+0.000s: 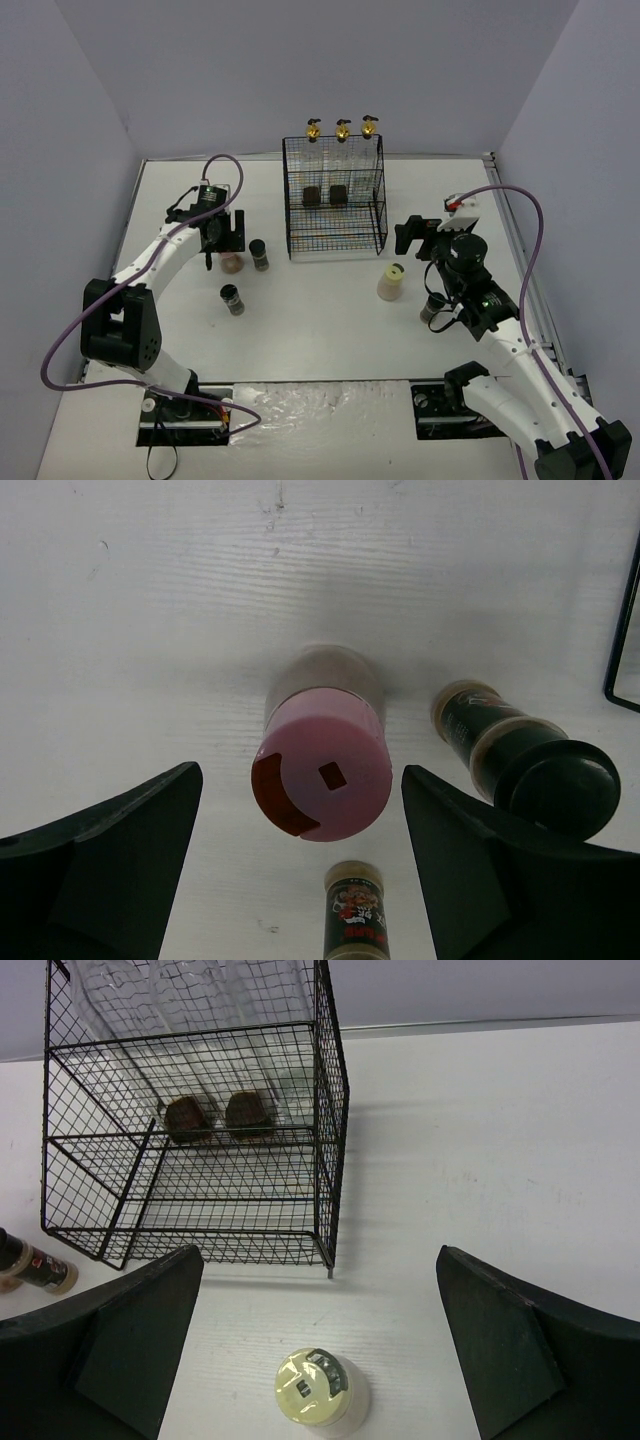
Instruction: Organize the condiment bottles
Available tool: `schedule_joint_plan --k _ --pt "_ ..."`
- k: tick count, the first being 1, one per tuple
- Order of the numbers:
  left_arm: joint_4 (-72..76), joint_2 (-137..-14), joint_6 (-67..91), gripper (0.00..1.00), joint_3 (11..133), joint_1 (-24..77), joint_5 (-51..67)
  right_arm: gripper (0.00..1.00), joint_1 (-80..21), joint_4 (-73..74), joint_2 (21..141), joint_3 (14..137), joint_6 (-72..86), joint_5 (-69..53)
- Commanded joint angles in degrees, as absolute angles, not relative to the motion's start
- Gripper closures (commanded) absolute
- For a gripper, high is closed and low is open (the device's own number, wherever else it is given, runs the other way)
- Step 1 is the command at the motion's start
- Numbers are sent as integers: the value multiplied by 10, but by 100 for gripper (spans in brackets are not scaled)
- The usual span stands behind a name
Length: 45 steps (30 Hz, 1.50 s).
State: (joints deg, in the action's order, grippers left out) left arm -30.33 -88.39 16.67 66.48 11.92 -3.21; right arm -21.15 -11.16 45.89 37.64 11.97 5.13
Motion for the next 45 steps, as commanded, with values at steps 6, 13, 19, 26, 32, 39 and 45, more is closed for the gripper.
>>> schedule_joint_plan --k 6,13,19,26,32,39,45 --pt "-299 -882 193 34 703 118 -26 0 -216 -156 449 376 118 55" --pt "-303 -879 193 51 703 118 -20 0 -215 -156 445 376 118 58" --pt "-309 -878 194 47 702 118 -23 0 -215 -156 446 377 118 56" --pt "-309 -881 189 47 708 118 -22 0 -216 -156 447 374 118 58" --pt "-309 -880 187 49 704 118 -24 0 -216 -157 448 371 118 58" --pt "-308 -875 179 65 707 118 -25 0 -215 -159 449 370 118 58" --pt "-338 -845 157 79 733 118 -23 0 -216 -158 443 370 118 58"
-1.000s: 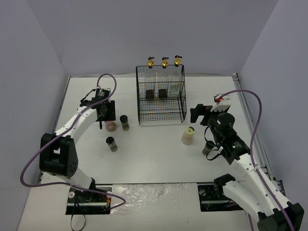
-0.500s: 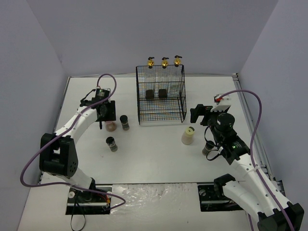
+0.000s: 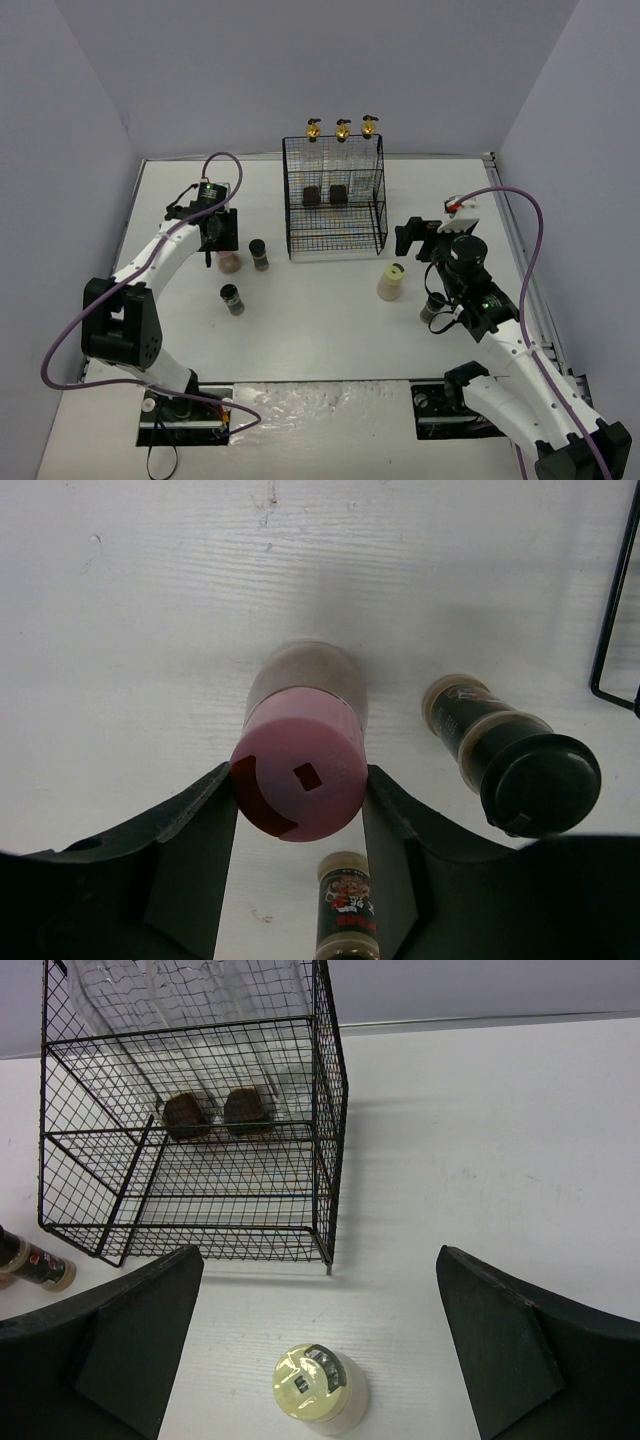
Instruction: Organize the condiment bottles
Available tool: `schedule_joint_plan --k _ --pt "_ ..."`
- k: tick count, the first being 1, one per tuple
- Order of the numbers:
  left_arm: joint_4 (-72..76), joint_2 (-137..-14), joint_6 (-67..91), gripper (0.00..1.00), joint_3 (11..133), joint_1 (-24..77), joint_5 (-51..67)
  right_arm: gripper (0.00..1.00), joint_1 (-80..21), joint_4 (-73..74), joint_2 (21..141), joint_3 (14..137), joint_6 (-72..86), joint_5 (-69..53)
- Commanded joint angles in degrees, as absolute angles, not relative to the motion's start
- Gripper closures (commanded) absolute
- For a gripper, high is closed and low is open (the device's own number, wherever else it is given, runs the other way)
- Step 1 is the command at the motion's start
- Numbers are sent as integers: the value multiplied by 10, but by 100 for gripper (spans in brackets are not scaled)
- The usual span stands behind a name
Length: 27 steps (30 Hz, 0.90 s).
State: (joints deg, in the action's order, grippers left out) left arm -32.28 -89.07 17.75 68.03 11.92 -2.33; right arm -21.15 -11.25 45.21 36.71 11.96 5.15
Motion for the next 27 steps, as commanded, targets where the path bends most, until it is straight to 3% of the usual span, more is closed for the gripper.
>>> schedule_joint_plan --k 1,11,19,27 --pt "-348 -837 155 80 742 118 -23 0 -216 -158 443 371 118 57" --pt "-424 -802 157 79 882 165 -11 0 -215 -152 435 381 125 50" --pt "-453 -878 173 78 1025 274 -15 0 -216 -133 421 388 126 53" --pt "-431 -957 175 78 1144 319 -50 0 -215 -114 412 392 125 58"
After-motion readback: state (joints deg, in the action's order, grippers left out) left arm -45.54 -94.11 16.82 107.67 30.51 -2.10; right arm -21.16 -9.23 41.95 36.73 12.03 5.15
